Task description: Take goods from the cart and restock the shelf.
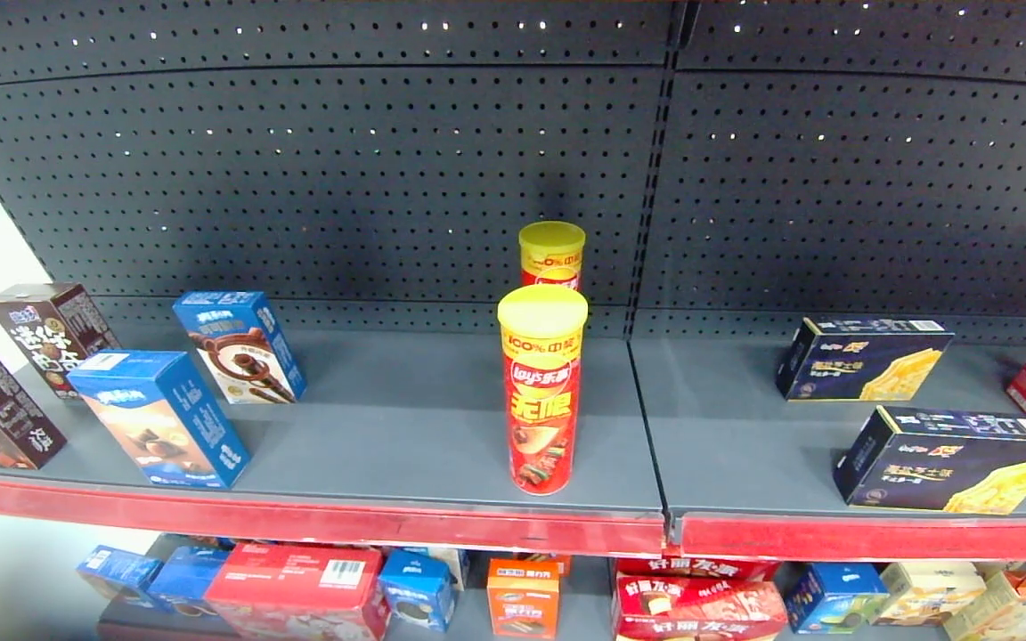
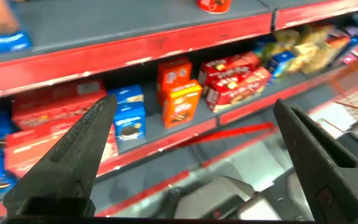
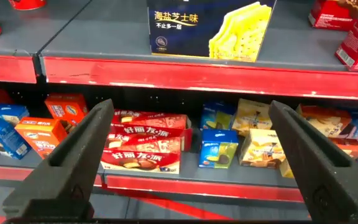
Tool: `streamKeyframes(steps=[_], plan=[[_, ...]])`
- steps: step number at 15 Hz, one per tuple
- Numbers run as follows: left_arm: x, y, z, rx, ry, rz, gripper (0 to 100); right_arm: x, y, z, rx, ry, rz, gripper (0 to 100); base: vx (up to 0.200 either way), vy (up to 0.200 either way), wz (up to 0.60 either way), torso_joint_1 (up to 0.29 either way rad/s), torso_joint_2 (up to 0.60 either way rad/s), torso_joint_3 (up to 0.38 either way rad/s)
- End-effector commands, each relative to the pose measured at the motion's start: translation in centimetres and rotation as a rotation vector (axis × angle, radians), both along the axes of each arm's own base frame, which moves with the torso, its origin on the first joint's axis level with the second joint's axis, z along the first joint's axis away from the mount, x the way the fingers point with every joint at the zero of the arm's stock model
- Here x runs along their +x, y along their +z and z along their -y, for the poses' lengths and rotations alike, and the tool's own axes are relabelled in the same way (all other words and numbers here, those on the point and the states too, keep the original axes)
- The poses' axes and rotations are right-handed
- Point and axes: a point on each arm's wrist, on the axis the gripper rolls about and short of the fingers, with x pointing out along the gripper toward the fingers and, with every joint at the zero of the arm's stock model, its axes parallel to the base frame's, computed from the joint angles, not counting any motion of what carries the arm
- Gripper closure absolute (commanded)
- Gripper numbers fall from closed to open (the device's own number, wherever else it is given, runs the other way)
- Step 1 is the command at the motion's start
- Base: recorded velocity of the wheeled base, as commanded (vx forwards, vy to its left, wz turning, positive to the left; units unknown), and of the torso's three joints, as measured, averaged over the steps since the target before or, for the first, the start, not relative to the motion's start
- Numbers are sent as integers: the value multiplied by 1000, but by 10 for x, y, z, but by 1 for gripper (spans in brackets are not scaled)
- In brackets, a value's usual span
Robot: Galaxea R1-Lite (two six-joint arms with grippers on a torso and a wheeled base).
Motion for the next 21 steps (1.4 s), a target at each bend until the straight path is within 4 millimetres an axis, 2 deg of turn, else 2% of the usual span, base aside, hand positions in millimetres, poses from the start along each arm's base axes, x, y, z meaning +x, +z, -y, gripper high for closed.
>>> streamKeyframes(steps=[1, 4, 6, 9, 14, 15, 19, 21], plan=[[46, 22, 31, 10, -32, -97, 0, 0, 0, 0, -3, -1, -6, 0, 0, 0, 0, 0, 0, 0], [86, 30, 49, 20, 22, -124, 0, 0, 0, 0, -3, 2, -6, 0, 0, 0, 0, 0, 0, 0], [123, 28, 61, 28, 79, -141, 0, 0, 0, 0, -6, 2, -4, 0, 0, 0, 0, 0, 0, 0], [153, 20, 73, 28, 99, -138, 0, 0, 0, 0, -7, 2, -4, 0, 0, 0, 0, 0, 0, 0], [187, 14, 87, 45, 108, -155, 0, 0, 0, 0, -12, 2, -4, 0, 0, 0, 0, 0, 0, 0], [200, 8, 92, 40, 111, -142, 0, 0, 0, 0, -12, 2, -4, 0, 0, 0, 0, 0, 0, 0], [228, -14, 105, 86, 100, -115, 0, 0, 0, 0, -21, 4, -4, 0, 0, 0, 0, 0, 0, 0], [241, -18, 112, 98, 103, -80, 0, 0, 0, 0, -21, 6, -6, 0, 0, 0, 0, 0, 0, 0]])
